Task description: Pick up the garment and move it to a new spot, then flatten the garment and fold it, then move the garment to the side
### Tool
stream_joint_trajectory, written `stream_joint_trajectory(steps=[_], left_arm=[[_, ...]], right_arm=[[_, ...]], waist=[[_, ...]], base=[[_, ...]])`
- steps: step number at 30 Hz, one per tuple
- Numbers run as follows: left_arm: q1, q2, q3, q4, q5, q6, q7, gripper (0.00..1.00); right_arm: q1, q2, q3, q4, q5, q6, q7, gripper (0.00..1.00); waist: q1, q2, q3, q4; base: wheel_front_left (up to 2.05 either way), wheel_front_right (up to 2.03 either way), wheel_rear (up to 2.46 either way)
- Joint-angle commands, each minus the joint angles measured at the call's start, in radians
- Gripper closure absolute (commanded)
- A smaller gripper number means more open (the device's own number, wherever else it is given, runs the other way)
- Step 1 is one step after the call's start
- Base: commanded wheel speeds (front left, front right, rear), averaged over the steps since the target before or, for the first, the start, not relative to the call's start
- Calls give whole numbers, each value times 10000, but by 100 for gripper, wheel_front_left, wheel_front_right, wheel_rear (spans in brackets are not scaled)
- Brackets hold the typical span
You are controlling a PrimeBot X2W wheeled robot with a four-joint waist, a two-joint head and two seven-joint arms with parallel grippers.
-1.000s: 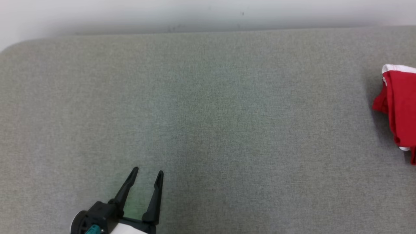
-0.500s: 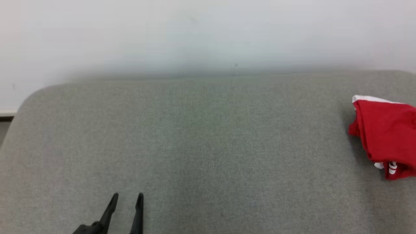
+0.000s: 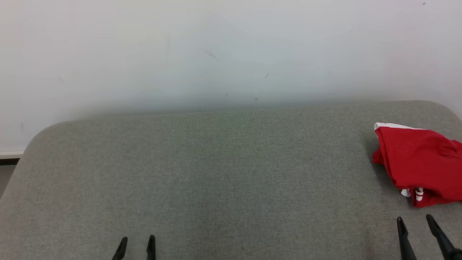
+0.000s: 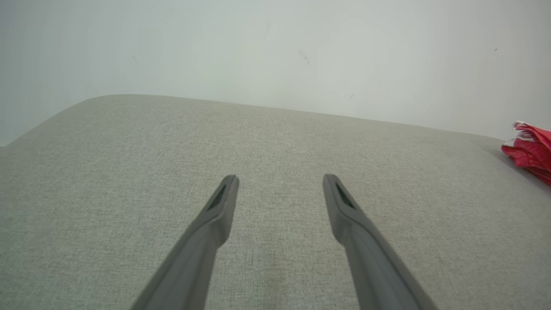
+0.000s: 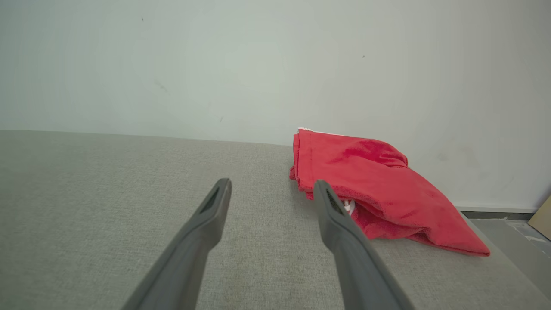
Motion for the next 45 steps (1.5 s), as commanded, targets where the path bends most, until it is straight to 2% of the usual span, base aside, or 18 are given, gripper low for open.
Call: stream_joint_trajectory(steps=[1,7,15,24,25,31,45], left_arm=[[174,34,-26,16,-68,31,-15,0],[346,35,21,-20,-182,234,-15,0],[374,33,-96,-14,-271,368,-15,0],[375,33,-165,-27,-263,292,-15,0],[384,32,-164,-42,-244,285,-16,100],[374,-51,-215,392,-379,290,43,100],[-127,-38,141,422,-2989,79,741,100]], right_arm=[[-8,14,99,190,-256,-6,-136,0],[-428,378,541,984,-262,-6,-277,0],[-656,468,738,1028,-190,-6,-285,0],[-623,560,767,970,-128,-6,-288,0],[-602,577,773,960,-118,-6,-286,100],[-357,660,850,1416,-109,0,-156,100],[-632,774,524,1251,2515,0,534,100]], waist=[[1,0,-70,-79],[1,0,-159,-153],[1,0,-203,113],[1,0,-200,221],[1,0,-192,218],[1,0,-193,229],[1,0,-146,308]], base=[[0,0,0],[0,0,0],[0,0,0],[0,0,0],[0,0,0],[0,0,0],[0,0,0]])
